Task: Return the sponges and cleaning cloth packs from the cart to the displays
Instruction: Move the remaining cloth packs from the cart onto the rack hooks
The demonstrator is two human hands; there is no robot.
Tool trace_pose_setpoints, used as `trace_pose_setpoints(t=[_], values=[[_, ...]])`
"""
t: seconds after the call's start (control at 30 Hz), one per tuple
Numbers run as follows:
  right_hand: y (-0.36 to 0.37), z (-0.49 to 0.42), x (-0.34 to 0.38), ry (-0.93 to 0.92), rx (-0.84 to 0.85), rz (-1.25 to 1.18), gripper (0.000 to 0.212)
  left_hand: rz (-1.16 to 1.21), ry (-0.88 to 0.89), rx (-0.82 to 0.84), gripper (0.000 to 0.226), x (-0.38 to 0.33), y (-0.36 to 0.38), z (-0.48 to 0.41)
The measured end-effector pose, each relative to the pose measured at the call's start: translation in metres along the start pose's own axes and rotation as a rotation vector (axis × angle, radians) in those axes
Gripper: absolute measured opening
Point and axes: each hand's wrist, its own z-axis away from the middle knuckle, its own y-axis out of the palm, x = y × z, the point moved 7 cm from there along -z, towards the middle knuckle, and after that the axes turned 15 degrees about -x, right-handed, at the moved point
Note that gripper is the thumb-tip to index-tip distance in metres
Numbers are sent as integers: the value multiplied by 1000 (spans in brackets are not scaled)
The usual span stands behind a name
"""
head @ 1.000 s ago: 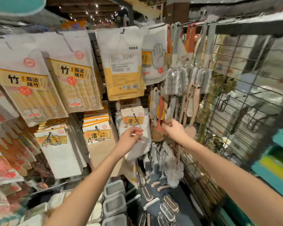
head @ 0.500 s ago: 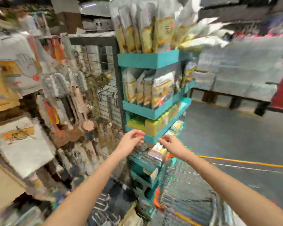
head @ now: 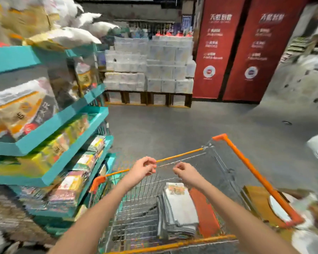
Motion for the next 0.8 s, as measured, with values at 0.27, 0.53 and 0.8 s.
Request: trace_pose_setpoints(t=[0.27,0.53,0.8], values=[[3,-72,-94,219,-31,40,14,-46,-74,155,21,43,99,-101],[44,-116,-162,375,5,56,12,-113,-213,266,24,120,159,-161],[93,-139,-239,519,117,33,35,-203,-400,300,27,226,210,-171]])
